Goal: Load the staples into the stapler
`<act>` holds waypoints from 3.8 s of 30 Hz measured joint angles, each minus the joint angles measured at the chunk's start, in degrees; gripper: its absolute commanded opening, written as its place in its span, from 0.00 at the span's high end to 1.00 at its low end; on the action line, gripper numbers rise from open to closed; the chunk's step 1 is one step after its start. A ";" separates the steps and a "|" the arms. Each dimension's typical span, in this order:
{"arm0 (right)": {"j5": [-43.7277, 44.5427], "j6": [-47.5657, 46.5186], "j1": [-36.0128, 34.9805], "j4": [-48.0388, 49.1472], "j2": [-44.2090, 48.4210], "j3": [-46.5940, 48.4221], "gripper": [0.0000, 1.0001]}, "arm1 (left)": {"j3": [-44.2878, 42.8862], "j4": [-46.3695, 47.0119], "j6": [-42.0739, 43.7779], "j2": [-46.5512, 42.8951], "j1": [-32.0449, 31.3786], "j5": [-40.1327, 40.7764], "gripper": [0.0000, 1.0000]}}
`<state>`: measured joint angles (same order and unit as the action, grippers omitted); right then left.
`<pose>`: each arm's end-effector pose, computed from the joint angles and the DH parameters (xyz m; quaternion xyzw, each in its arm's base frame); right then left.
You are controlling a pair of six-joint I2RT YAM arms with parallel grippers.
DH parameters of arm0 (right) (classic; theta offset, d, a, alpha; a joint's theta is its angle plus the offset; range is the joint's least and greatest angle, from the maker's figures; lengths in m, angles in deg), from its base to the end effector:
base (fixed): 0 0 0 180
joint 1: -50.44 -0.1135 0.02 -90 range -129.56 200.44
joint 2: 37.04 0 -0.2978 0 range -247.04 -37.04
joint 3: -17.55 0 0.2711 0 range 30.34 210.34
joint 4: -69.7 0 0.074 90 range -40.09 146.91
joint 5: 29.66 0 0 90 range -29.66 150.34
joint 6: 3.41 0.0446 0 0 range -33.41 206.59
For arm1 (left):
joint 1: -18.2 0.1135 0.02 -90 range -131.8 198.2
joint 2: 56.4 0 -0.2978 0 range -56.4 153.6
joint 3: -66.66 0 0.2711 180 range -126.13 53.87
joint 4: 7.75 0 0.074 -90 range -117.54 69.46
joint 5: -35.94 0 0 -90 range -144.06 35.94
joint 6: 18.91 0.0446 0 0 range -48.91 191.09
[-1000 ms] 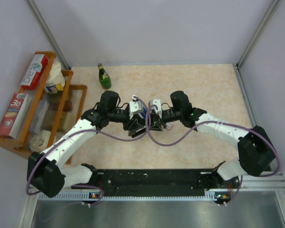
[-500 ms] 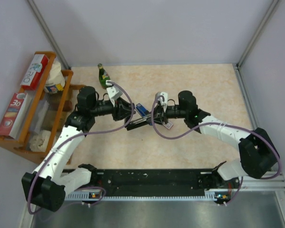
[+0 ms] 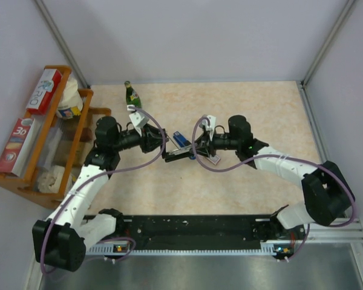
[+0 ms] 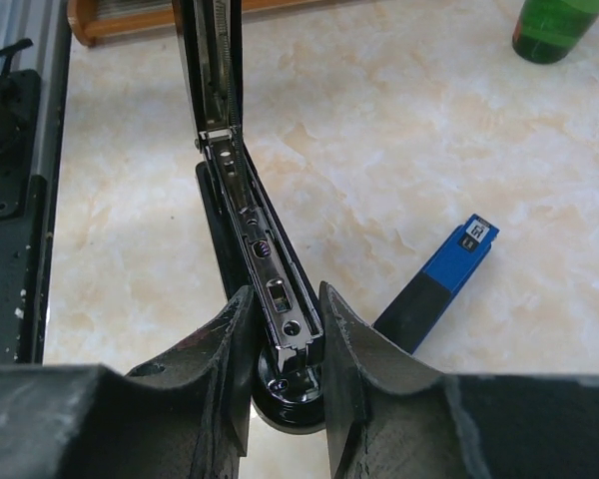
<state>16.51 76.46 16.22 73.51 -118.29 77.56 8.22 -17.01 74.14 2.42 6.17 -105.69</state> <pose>0.2544 0.2104 0.2778 -0.4868 0.6092 0.4088 0.4742 0.2247 -0.0836 0.3495 0.3688 0.6450 -0.3772 0.5530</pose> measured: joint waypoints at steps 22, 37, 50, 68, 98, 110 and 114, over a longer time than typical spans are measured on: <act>16.59 -16.85 -10.67 -7.08 -9.38 0.31 1.00 | 9.94 -10.86 22.75 -0.37 -0.72 9.62 1.00; 21.49 -21.90 -13.79 -9.57 -12.24 2.14 1.00 | 11.15 -9.03 25.44 0.48 -6.12 21.14 1.00; 24.30 -23.43 -13.79 -9.25 -13.03 2.86 1.00 | 8.28 -6.91 20.52 4.48 -6.51 32.26 1.00; 25.42 -25.11 -14.05 -10.03 -15.76 5.81 1.00 | 6.29 -6.69 18.32 7.50 -6.62 39.82 1.00; 25.64 -25.09 -16.57 -12.68 -20.44 8.26 1.00 | -2.49 -15.74 19.26 16.65 1.66 35.80 1.00; 18.47 -22.60 -19.30 -15.82 -21.29 7.52 1.00 | -3.43 -28.83 28.61 28.22 9.68 46.31 1.00; 18.05 -22.08 -19.30 -15.74 -21.51 7.56 1.00 | -3.52 -30.21 29.38 28.17 9.79 44.13 1.00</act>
<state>34.56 54.39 -3.08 57.77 -139.80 85.13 4.70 -47.22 103.51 30.60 15.96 -61.56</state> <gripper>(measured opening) 0.248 0.008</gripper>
